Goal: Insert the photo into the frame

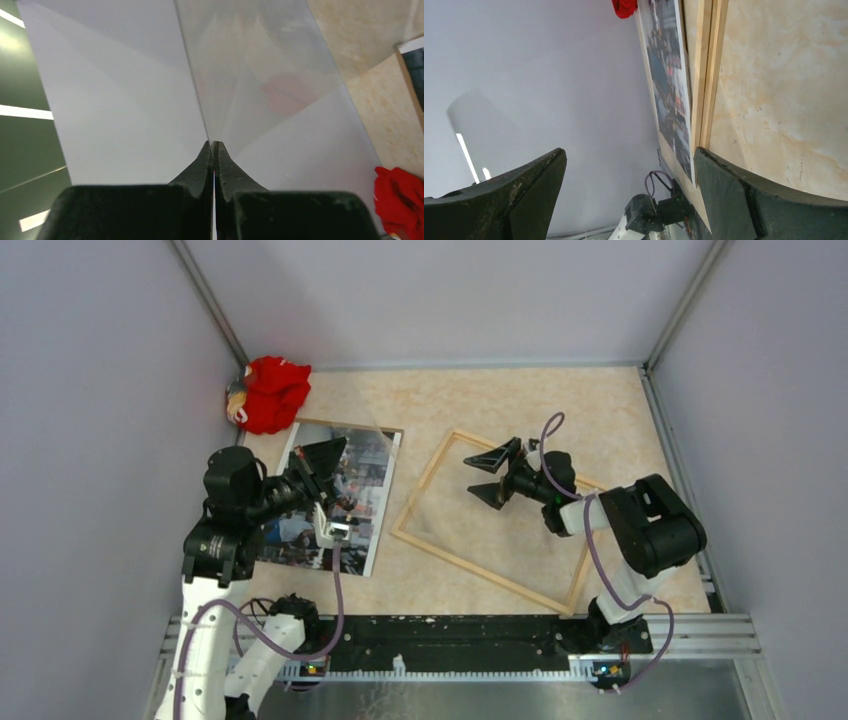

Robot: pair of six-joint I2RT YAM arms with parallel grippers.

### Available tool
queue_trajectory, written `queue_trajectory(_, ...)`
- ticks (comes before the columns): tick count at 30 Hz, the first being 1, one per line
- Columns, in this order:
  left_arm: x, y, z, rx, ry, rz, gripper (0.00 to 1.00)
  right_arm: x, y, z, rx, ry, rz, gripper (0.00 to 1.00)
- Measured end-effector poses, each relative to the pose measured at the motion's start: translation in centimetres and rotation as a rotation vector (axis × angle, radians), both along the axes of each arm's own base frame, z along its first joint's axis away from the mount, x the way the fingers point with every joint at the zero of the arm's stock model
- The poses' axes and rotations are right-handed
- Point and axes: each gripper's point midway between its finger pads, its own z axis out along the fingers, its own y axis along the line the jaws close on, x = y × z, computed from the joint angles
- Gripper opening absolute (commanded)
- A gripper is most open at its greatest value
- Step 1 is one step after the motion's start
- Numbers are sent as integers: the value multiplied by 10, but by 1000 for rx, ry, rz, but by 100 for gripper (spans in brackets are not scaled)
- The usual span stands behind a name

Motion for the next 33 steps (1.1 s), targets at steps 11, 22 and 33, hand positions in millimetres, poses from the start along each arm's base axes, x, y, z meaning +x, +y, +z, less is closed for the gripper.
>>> queue_trajectory(11, 5, 25, -87, 101, 244, 146, 0, -2, -12, -8, -86, -14, -14, 99)
queue_trajectory(22, -12, 52, -84, 186, 318, 277, 0, 30, -14, -4, -358, -129, 34, 99)
queue_trajectory(33, -43, 73, -191, 297, 523, 341, 0, 30, -24, -34, -556, -130, 144, 99)
